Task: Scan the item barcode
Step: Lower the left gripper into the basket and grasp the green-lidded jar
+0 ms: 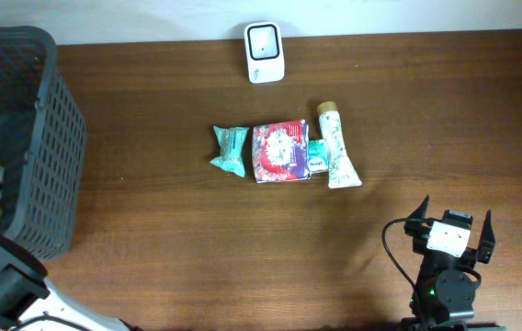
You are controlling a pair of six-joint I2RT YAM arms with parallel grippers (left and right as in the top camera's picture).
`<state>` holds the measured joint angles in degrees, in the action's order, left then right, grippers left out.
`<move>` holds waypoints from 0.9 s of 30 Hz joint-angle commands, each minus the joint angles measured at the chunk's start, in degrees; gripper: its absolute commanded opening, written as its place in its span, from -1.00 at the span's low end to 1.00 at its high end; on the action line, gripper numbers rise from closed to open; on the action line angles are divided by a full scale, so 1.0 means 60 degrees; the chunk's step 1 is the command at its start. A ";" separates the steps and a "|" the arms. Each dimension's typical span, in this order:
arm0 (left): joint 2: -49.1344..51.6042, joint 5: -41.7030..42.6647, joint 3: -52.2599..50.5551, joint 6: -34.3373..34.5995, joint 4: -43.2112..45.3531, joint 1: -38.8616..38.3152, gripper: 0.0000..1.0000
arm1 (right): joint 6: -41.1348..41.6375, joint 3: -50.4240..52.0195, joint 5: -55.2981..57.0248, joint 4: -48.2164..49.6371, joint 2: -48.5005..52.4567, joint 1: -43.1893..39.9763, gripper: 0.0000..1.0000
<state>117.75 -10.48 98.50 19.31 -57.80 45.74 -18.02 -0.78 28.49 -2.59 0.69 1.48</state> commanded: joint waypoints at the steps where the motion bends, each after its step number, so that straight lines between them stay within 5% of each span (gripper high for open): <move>1: -0.0576 -0.0047 0.0273 0.0051 0.0131 0.0113 0.98 | 0.0004 0.0076 0.0087 -0.0025 -0.0062 -0.0055 0.97; 8: -0.0539 -0.0036 -0.0113 0.0051 0.1067 0.0113 1.00 | 0.0007 0.0076 0.0084 -0.0025 -0.0062 -0.0055 0.97; 18: -0.0535 -0.0040 -0.0936 0.0047 0.1668 0.0142 0.49 | 0.0007 0.0076 0.0084 -0.0025 -0.0062 -0.0055 0.97; 19: -0.0535 -0.0044 -0.0936 0.0047 0.1712 0.0138 0.50 | 0.0004 0.0076 0.0084 -0.0025 -0.0062 -0.0055 0.97; 20: -0.0535 -0.0084 -0.0936 0.0044 0.1880 0.0138 0.74 | 0.0007 0.0076 0.0084 -0.0025 -0.0062 -0.0055 0.98; 25: -0.0535 -0.0073 -0.0936 0.0047 0.2244 0.0138 0.80 | 0.0007 0.0076 0.0084 -0.0025 -0.0062 -0.0055 0.97; 27: -0.0535 -0.0073 -0.0936 0.0044 0.2237 0.0138 0.44 | 0.0007 0.0076 0.0084 -0.0025 -0.0062 -0.0055 0.97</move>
<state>115.92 -10.72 93.41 19.38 -44.91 45.89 -18.02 -0.78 28.49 -2.59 0.69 1.48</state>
